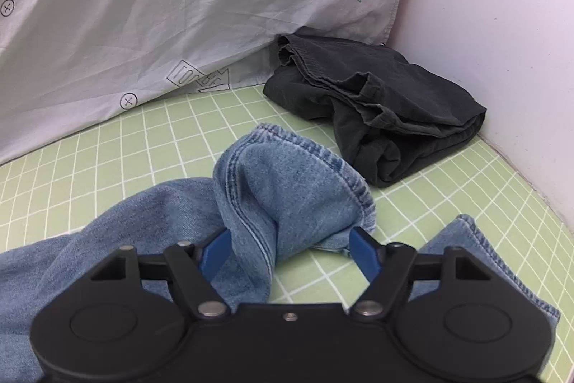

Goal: Fold clothes

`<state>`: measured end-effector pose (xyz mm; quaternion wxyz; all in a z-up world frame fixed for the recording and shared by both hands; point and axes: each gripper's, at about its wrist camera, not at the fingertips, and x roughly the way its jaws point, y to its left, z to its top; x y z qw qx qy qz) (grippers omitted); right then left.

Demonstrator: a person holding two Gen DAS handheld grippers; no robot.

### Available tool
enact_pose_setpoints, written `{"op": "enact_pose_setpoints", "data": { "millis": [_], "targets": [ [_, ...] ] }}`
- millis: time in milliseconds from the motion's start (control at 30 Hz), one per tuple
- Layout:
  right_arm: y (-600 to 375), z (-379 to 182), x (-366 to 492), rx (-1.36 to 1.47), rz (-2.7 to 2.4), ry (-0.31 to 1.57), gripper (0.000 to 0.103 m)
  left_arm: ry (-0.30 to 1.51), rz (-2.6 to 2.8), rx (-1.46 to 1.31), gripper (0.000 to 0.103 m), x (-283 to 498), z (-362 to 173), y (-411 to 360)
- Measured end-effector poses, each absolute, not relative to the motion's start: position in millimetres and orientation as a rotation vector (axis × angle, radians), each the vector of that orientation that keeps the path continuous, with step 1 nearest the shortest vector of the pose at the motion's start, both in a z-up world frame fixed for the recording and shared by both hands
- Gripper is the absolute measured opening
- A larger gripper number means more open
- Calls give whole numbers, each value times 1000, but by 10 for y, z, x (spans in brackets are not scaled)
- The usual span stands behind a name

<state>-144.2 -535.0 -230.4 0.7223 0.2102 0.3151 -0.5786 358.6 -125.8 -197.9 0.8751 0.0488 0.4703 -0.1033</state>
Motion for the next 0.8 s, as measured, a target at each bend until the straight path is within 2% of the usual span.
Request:
{"op": "enact_pose_setpoints", "data": {
  "millis": [100, 133, 167, 267, 333, 367, 400, 533, 667, 800],
  "targets": [
    [-5501, -2312, -1285, 463, -1203, 722, 67, 1042, -249, 82, 77, 3424, -2047, -1278],
    [-5568, -2355, -1203, 456, -1177, 762, 63, 1057, -259, 81, 78, 3357, -2085, -1300],
    [-5634, -2415, -1122, 446, -1154, 807, 55, 1070, -262, 83, 78, 3296, -2127, -1321],
    [-5814, -2591, -901, 405, -1107, 927, 50, 1099, -247, 91, 84, 3164, -2234, -1370],
    [-5918, -2657, -811, 373, -1102, 962, 31, 1103, -228, 107, 85, 3106, -2285, -1388],
    [-5964, -2625, -795, 373, -1097, 946, 7, 1103, -223, 115, 85, 3084, -2303, -1397],
    [-6004, -2581, -782, 371, -1091, 924, 6, 1102, -221, 126, 87, 3065, -2317, -1407],
    [-5870, -1872, -924, 268, -1092, 568, 3, 1091, -221, 157, 88, 3022, -2332, -1410],
    [-5712, -1396, -1475, 407, -1155, 194, 3, 1099, -205, 126, 91, 3036, -2354, -1376],
    [-5795, -1815, -1788, 506, -1301, 344, 3, 1094, -197, 118, 92, 3022, -2370, -1369]
  ]
}}
